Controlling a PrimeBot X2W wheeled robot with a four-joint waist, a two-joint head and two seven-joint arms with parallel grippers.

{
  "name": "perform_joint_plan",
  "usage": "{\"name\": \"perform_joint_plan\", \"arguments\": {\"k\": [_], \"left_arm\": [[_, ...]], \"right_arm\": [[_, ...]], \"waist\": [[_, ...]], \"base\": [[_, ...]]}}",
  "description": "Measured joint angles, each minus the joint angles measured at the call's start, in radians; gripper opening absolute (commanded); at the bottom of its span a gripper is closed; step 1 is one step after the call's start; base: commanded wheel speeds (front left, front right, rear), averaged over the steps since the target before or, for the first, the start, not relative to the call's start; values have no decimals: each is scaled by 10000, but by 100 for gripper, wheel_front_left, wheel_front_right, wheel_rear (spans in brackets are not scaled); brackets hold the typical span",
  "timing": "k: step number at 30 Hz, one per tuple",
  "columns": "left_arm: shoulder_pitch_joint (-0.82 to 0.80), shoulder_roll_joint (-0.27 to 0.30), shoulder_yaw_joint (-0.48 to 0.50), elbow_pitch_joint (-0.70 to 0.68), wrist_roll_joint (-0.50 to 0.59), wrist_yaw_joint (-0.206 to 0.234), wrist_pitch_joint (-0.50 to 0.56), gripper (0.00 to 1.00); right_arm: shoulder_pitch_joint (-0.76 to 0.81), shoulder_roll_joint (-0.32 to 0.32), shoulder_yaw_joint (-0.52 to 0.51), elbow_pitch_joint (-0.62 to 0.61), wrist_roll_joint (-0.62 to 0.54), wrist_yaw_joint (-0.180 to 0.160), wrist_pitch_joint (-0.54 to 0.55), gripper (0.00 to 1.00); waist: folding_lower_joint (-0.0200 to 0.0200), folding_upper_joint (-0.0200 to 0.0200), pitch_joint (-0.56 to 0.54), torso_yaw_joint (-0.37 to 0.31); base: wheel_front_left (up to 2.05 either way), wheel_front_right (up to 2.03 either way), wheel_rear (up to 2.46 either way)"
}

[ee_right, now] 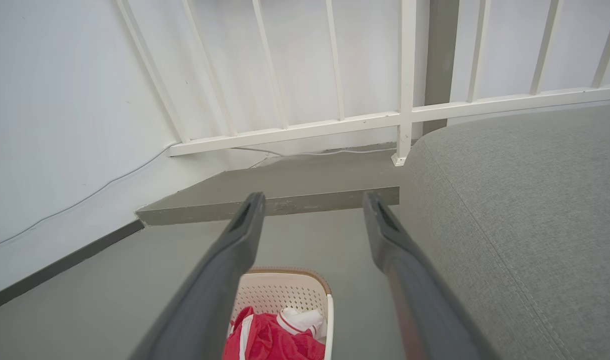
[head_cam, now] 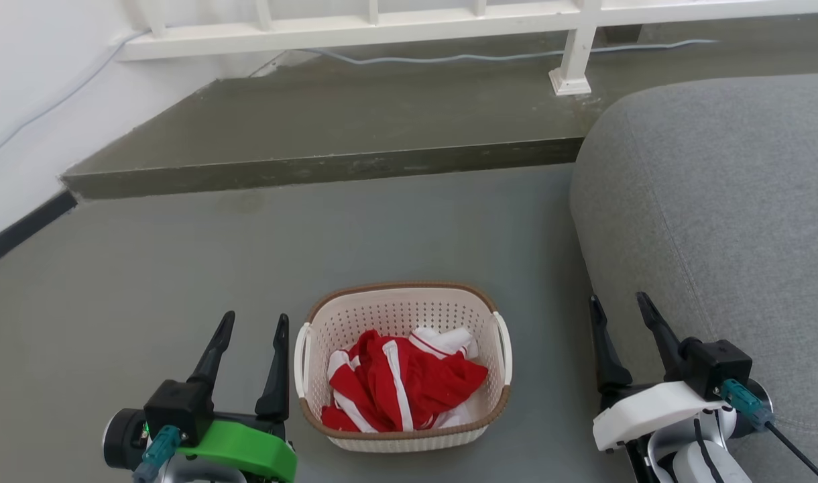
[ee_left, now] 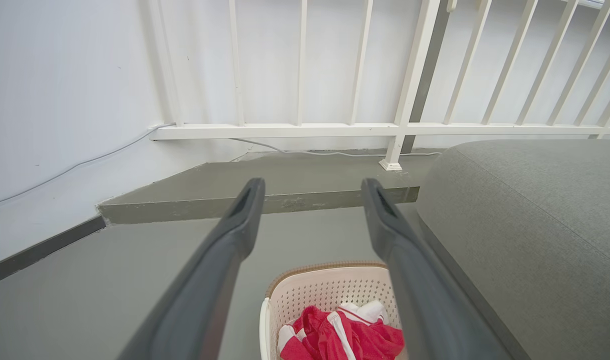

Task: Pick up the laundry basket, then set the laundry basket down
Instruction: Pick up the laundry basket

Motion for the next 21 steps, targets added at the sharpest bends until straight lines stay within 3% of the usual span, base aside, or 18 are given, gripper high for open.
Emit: {"name": "perform_joint_plan", "arguments": {"k": [21], "left_arm": [[-755,40,217,121,529,-13,0,100]], "right_arm": [[-1155,-17,12,-311,-4,-12,-2,100]], "waist": [[0,0,1811,-159]], "base": [[0,0,0]]}}
